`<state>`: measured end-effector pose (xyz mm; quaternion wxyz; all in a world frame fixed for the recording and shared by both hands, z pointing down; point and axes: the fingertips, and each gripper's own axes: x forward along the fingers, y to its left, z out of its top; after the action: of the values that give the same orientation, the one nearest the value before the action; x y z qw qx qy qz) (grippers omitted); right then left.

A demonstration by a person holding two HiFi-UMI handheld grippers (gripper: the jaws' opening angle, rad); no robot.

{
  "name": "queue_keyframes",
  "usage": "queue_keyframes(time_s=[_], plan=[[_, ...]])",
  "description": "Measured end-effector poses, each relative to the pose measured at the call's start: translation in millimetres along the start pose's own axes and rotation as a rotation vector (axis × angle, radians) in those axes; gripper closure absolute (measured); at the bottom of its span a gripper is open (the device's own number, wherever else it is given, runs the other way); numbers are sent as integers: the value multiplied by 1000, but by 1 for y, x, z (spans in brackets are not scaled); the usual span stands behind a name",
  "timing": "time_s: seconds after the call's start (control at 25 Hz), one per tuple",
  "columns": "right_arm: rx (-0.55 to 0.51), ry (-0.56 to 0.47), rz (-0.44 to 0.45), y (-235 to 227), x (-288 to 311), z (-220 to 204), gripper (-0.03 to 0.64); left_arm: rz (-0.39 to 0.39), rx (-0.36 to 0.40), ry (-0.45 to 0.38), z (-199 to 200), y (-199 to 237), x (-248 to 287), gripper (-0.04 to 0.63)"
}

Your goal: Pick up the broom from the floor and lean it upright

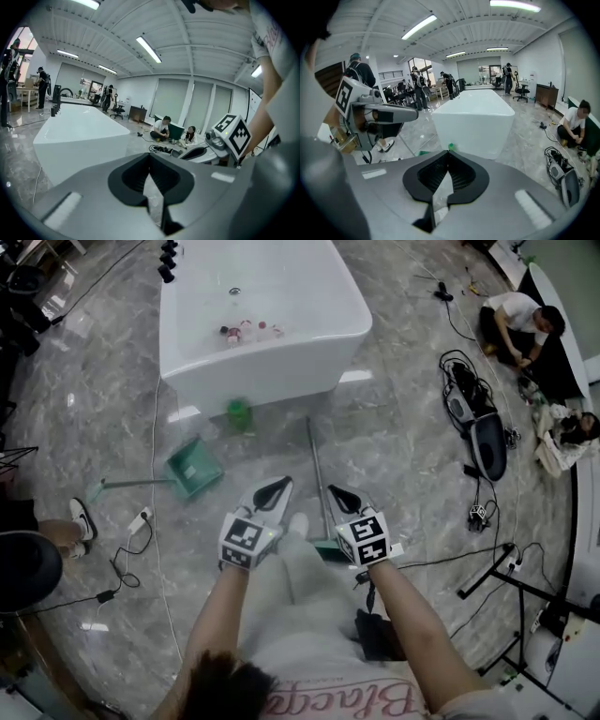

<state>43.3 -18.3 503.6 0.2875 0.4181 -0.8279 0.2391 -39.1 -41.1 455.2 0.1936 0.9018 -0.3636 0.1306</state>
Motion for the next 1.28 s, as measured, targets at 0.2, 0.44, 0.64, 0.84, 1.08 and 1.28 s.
queue_keyframes(time_s=[0.2, 0.44, 0.64, 0.84, 1.08, 1.28], plan=[[53, 73, -43, -24, 44, -27, 614, -35, -21, 71, -30, 25, 38, 595], [127, 123, -92, -61, 104, -69, 614, -73, -36, 143, -80, 48, 98, 595], [180, 179, -132, -93, 162, -130, 614, -152, -46, 157, -134, 66, 153, 595], [233, 243, -140, -114, 233, -188, 586, -218, -6, 206, -196, 90, 203, 595], [258, 351, -147, -127, 302, -250, 564, -261, 9, 275, -266, 110, 240, 595], [236, 460, -195, -149, 338, -300, 518, -308, 18, 317, -306, 117, 264, 595]])
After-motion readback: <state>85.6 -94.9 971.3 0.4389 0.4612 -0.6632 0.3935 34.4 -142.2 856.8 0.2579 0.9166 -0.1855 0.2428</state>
